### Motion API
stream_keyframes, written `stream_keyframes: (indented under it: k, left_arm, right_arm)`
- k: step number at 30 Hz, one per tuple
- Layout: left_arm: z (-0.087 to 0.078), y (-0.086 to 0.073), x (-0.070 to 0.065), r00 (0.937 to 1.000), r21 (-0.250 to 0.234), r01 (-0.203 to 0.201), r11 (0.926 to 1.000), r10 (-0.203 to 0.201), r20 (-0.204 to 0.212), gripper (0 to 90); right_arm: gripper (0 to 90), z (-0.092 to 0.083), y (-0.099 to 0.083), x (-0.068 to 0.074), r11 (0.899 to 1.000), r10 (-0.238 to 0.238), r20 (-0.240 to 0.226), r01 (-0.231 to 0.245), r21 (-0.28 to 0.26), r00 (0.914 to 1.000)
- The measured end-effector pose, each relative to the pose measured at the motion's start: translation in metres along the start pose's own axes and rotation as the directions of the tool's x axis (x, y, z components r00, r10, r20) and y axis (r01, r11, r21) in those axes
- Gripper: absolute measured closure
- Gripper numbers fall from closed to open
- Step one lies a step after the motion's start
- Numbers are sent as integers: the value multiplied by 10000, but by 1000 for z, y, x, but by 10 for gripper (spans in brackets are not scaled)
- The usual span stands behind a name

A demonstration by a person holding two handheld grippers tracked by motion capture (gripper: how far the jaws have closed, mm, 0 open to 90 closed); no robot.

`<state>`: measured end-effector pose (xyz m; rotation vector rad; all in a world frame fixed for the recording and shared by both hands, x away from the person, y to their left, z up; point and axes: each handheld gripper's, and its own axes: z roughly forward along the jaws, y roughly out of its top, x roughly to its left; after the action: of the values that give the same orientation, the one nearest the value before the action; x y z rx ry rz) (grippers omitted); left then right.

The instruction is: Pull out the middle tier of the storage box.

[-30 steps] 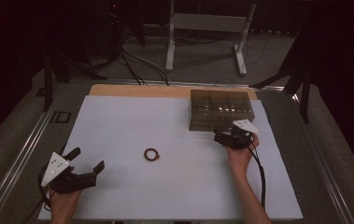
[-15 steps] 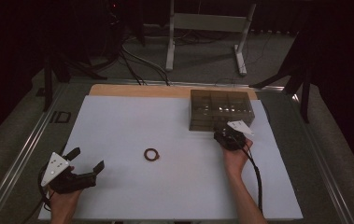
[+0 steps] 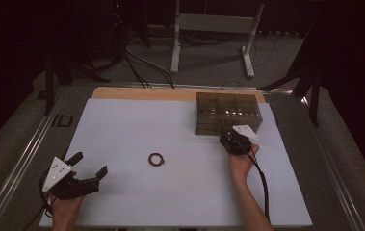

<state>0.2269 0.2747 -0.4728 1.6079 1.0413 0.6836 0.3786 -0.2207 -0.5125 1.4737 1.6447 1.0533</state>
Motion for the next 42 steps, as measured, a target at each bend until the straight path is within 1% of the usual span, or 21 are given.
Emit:
stream_keyframes:
  k: [5,8,13,15,22,24,29,33,38,42]
  left_arm:
    - [0,0,0,10000,7,13,10000,-13,-6,9]
    - [0,0,0,10000,1,6,10000,-6,-3,9]
    - [0,0,0,10000,-4,22,10000,-22,-1,9]
    - [0,0,0,10000,-2,10,10000,-10,5,9]
    - [0,0,0,10000,-9,-6,10000,6,-2,9]
    - [0,0,0,10000,-11,-7,10000,7,-4,9]
    - [0,0,0,10000,-16,-9,10000,9,-1,9]
    - [0,0,0,10000,-16,-4,10000,4,-1,9]
    - [0,0,0,10000,-20,4,10000,-4,1,9]
    - [0,0,0,10000,-28,-4,10000,4,8,9]
  right_arm:
    - [494,1,0,1,10000,-27,147,27,1,9999]
    - [494,2,0,2,10000,64,331,-62,-38,9994]
    - [497,2,0,2,10000,60,380,-57,-68,9993]
    - [517,2,0,3,9999,52,507,-46,-116,9987]
    - [536,2,0,5,9998,116,577,-107,-148,9983]
    - [553,2,-1,6,9998,132,665,-124,-129,9977]
    - [553,2,-1,6,9998,182,723,-174,-123,9972]
    - [553,4,-2,8,9996,297,822,-298,1,9962]
    - [554,4,-3,9,9992,408,916,-409,-11,9950]
    - [558,5,-2,11,9993,366,1047,-369,12,9938]
